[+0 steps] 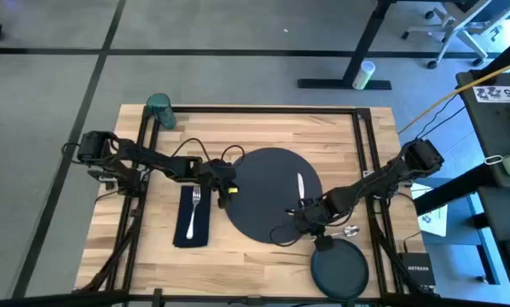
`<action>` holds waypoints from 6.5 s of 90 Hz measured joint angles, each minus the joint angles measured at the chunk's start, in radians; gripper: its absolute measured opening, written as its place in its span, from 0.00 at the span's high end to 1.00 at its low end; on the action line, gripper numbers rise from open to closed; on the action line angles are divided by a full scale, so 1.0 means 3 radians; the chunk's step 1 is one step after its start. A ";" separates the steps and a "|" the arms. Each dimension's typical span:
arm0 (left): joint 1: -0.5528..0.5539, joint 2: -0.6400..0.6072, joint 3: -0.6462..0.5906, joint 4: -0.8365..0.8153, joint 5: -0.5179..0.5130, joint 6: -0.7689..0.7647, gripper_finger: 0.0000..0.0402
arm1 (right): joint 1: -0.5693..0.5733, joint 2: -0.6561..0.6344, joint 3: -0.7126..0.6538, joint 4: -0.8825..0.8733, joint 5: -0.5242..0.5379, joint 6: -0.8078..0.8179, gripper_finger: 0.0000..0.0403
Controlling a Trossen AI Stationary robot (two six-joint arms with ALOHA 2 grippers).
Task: Set table place
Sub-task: Move the black tablemat to the center, then put the dark green plate to the left of the silver table knife on the black tablemat
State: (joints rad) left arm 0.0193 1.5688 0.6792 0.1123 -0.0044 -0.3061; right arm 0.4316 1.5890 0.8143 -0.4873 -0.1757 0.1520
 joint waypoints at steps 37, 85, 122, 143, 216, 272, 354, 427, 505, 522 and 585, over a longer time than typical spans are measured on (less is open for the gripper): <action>0.0000 0.0000 0.0000 -0.0001 0.0000 -0.0003 1.00 | 0.0000 0.0001 -0.0052 0.0137 -0.0029 0.0003 1.00; 0.0000 0.0000 0.0001 -0.0015 -0.0001 -0.0015 1.00 | -0.0145 0.0001 -0.0216 0.0237 -0.0062 0.0048 1.00; -0.0002 0.0011 0.0003 -0.0075 -0.0001 0.0005 1.00 | -0.0159 0.0001 -0.0216 0.0363 -0.0178 0.0023 1.00; -0.0003 0.0205 0.0004 -0.0056 -0.0001 0.0011 1.00 | -0.0159 0.0001 -0.0216 0.0325 -0.0084 0.0012 1.00; -0.0045 0.0356 0.0005 -0.0029 -0.0020 0.0000 1.00 | -0.0289 0.0001 -0.0216 0.0287 0.0074 -0.0024 1.00; -0.0071 0.0361 0.0004 -0.0036 0.0002 0.0002 1.00 | -0.0384 -0.0003 -0.0215 0.0237 0.0254 -0.0098 1.00; -0.0078 0.0361 0.0003 -0.0070 -0.0037 0.0084 1.00 | -0.0208 -0.0187 0.0237 -0.0691 -0.0333 -0.0352 0.97; -0.0169 0.0355 0.0001 -0.0060 -0.0043 0.0065 1.00 | 0.0183 0.0058 0.0243 -0.0895 -0.0526 -0.0174 0.71; -0.0173 0.0352 0.0003 -0.0058 -0.0034 0.0055 1.00 | 0.0135 0.0070 0.0393 -0.1048 -0.0615 -0.0292 0.71; -0.0173 0.0352 0.0003 -0.0060 -0.0034 0.0047 1.00 | 0.0083 0.0067 0.0521 -0.1179 -0.0621 -0.0394 0.71; -0.0214 0.0352 0.0010 -0.0038 -0.0036 0.0020 1.00 | 0.0242 0.0067 0.0134 -0.0796 -0.0756 -0.0180 0.76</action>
State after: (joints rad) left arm -0.0450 1.6745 0.6824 0.1009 -0.0152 -0.3000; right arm 0.5041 1.6093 0.8544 -0.7261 -0.4024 0.0981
